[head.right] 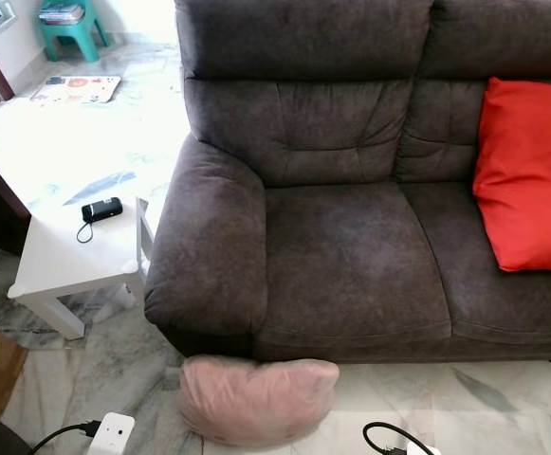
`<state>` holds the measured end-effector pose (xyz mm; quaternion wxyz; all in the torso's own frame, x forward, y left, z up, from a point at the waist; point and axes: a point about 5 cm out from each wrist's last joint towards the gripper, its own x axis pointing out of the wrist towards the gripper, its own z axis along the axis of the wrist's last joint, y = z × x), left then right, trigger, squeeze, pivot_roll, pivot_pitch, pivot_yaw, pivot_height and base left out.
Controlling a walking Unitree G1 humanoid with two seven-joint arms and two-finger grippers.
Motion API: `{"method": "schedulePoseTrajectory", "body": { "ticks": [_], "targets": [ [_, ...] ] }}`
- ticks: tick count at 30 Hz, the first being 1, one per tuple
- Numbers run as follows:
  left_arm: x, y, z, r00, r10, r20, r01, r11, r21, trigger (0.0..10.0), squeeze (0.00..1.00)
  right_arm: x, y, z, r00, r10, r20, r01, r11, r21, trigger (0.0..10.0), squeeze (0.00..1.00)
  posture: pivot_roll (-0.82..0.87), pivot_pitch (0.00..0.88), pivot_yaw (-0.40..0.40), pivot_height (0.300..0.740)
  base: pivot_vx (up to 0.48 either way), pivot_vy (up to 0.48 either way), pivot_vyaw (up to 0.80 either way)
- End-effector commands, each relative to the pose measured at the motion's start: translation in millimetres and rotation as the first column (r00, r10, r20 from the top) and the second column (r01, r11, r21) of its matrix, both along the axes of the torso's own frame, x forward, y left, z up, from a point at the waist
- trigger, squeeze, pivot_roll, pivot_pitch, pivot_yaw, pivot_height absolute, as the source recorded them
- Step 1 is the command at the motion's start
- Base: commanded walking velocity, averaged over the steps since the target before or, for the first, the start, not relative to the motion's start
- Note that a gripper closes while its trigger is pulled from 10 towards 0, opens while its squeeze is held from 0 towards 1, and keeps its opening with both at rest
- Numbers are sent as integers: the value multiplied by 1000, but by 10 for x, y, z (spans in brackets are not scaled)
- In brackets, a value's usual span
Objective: Move the pillow to the sofa from floor
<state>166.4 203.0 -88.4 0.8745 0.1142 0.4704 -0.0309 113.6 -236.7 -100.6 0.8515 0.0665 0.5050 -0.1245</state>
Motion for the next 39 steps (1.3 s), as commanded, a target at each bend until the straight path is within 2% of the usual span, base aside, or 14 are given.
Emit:
{"method": "schedulePoseTrajectory", "body": {
  "ticks": [1, 4, 18, 24, 30, 39],
  "targets": [
    [-46, 22, -17, 999, -33, -22, 33, 999, 19, 10000, 0, -42, -8, -11, 1000, -15, -11, 15, 1000, 2, 10000, 0, -70, 107, 17, 740, 0, -266, 0],
    [-53, 27, -20, 1000, -3, -20, 4, 1000, 12, 10000, 0, -40, -9, -10, 1000, -16, -10, 16, 1000, 0, 10000, 0, -69, 107, 17, 740, 0, -203, 0],
    [-52, 27, -19, 1000, -7, -19, 7, 1000, 7, 10000, 0, -37, -9, -8, 1000, -26, -3, 26, 1000, -3, 10000, 0, -69, 108, 17, 740, 0, 0, 0],
    [-62, 26, -23, 1000, 21, -18, -22, 1000, -7, 10000, 0, -38, -12, -7, 999, -38, 3, 38, 999, -3, 10000, 0, -68, 110, 17, 740, 0, 0, 0],
    [-59, 24, -22, 1000, 11, -16, -11, 1000, -5, 10000, 0, -45, -13, -9, 999, -53, 4, 53, 999, 0, 10000, 0, -68, 111, 17, 740, 0, 166, 0],
    [-59, 24, -21, 1000, 2, -18, -2, 1000, -6, 10000, 0, -47, -12, -9, 998, -55, 5, 55, 999, -1, 10000, 0, -68, 112, 18, 740, 0, 0, -601]
  ]
}}
